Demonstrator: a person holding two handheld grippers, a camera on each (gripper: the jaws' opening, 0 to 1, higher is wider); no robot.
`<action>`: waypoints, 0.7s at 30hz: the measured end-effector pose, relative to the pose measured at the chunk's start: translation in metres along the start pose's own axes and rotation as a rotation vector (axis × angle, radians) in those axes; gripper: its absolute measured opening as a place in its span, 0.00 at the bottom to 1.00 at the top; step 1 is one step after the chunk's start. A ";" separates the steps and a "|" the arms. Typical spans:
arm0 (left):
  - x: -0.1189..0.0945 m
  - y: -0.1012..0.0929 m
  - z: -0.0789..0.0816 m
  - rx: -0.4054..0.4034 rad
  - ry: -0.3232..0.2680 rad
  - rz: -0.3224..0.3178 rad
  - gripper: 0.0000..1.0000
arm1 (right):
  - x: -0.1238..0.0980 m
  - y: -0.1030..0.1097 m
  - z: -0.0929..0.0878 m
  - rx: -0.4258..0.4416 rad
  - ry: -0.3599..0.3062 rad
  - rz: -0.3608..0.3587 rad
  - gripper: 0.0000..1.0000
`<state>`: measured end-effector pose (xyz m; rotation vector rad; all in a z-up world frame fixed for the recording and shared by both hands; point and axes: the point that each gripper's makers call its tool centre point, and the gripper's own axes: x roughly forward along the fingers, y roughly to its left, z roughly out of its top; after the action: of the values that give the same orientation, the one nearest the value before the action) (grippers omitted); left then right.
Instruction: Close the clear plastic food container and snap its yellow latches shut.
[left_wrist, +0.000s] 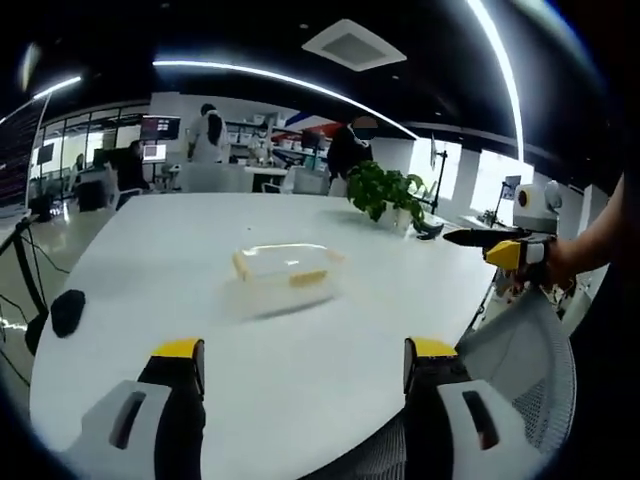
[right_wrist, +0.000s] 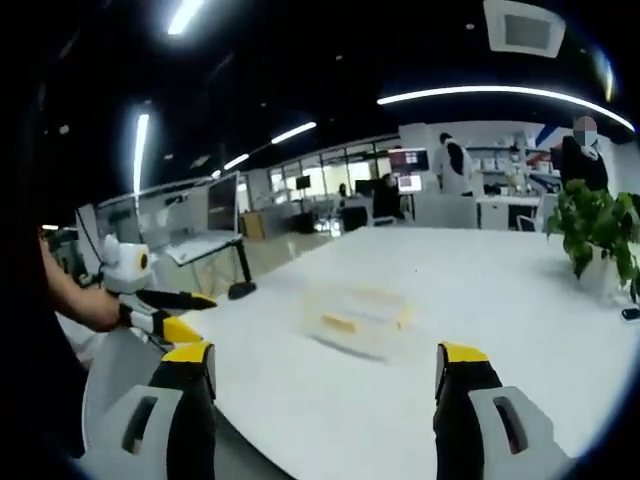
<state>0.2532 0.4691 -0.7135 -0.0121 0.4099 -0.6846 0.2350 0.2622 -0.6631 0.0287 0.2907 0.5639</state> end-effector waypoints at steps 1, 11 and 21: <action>-0.001 0.000 -0.001 0.009 0.001 0.000 0.82 | 0.001 -0.001 -0.001 0.004 -0.003 -0.005 0.93; -0.003 -0.008 -0.005 0.096 -0.007 0.008 0.81 | 0.001 0.004 -0.005 -0.019 -0.032 -0.002 0.92; -0.003 -0.010 -0.004 0.078 -0.054 -0.014 0.84 | 0.002 0.011 -0.015 -0.033 -0.015 0.018 0.91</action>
<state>0.2439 0.4638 -0.7147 0.0403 0.3309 -0.7125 0.2267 0.2718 -0.6771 0.0039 0.2672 0.5864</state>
